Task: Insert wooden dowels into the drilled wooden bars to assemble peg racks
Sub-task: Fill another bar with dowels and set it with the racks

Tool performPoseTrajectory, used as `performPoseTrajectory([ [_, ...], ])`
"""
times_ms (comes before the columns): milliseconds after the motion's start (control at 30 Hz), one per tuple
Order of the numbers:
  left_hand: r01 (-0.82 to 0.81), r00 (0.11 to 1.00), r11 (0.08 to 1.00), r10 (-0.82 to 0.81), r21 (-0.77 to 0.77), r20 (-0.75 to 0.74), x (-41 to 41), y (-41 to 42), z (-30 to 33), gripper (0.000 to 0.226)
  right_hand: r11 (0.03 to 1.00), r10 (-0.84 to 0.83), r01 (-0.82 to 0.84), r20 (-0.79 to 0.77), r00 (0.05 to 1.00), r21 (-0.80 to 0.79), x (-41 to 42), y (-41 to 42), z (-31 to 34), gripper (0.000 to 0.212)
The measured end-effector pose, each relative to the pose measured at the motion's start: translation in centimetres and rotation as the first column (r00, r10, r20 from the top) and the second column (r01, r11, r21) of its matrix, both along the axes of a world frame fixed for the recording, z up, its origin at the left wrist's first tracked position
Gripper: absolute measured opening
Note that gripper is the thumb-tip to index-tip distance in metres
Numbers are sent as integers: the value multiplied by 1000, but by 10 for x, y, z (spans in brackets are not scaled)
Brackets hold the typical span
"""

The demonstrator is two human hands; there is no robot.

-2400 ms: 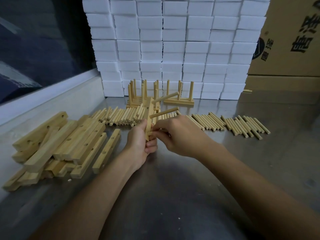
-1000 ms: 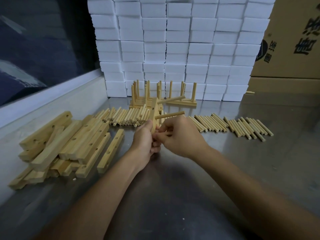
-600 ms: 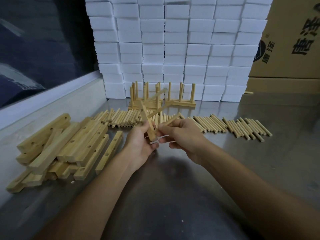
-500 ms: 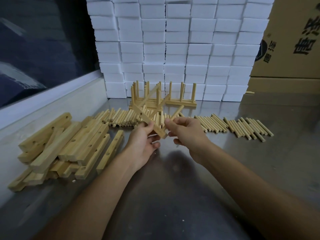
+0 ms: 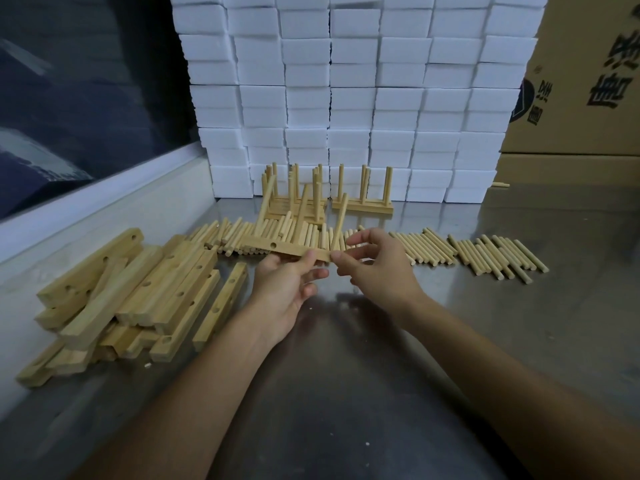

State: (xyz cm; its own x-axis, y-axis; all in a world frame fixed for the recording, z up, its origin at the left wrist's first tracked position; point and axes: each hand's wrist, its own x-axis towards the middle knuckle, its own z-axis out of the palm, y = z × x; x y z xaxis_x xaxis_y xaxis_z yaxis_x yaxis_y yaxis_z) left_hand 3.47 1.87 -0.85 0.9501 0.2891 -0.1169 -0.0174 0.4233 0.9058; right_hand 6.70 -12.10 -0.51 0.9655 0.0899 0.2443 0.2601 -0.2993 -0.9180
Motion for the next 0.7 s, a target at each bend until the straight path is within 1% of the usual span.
performPoseTrajectory([
  [100, 16, 1000, 999, -16, 30, 2, 0, 0, -1, 16, 996, 87, -88, -40, 995, -20, 3, -5, 0, 27],
  [200, 45, 999, 994, -45, 96, -5, 1, -2, -2, 14, 992, 99, -101, -37, 994, -75, 8, -13, 2, 10],
  [233, 51, 999, 993, -50, 111, -7, 1, -2, -2, 14, 993, 92, -94, -33, 995, -69, 9, -15, 2, 4],
  [267, 53, 999, 993, -52, 101, -4, 1, -3, -1, 14, 995, 78, -79, -27, 997, -64, 11, -18, 3, 5],
  [333, 40, 999, 999, -40, 10, 12, 1, -1, 1, 14, 998, 33, -34, -35, 999, -43, 17, -26, 4, 11],
  [367, 20, 1000, 999, -19, -32, 17, 1, 1, 2, 13, 1000, 4, -5, -43, 999, -31, 20, -30, 5, 10],
  [400, -7, 1000, 999, 8, -44, 17, 1, 2, 2, 12, 999, -31, 30, -50, 998, -21, 24, -35, 6, 7],
  [433, -35, 999, 999, 36, -14, 18, 1, 4, 2, 11, 998, -70, 69, -56, 996, -3, 29, -39, 7, 7],
  [500, -84, 996, 990, 80, 115, 43, 0, 5, 1, 8, 986, -167, 168, -58, 984, 16, 42, -48, 7, 12],
  [567, -148, 988, 955, 132, 258, 79, 0, 7, 2, 5, 964, -264, 265, -61, 963, 4, 59, -56, 7, 8],
  [600, -190, 981, 918, 161, 348, 110, 1, 10, 2, 5, 953, -304, 303, -58, 951, -14, 68, -60, 8, 5],
  [633, -234, 971, 858, 181, 457, 157, 1, 12, 2, 7, 941, -339, 337, -50, 940, -36, 77, -63, 9, 4],
  [667, -282, 958, 769, 189, 574, 218, 1, 14, 1, 9, 930, -367, 364, -41, 930, -57, 87, -66, 10, 4],
  [700, -332, 942, 644, 183, 689, 282, 0, 16, 0, 11, 920, -387, 384, -34, 921, -75, 97, -68, 11, 5],
])
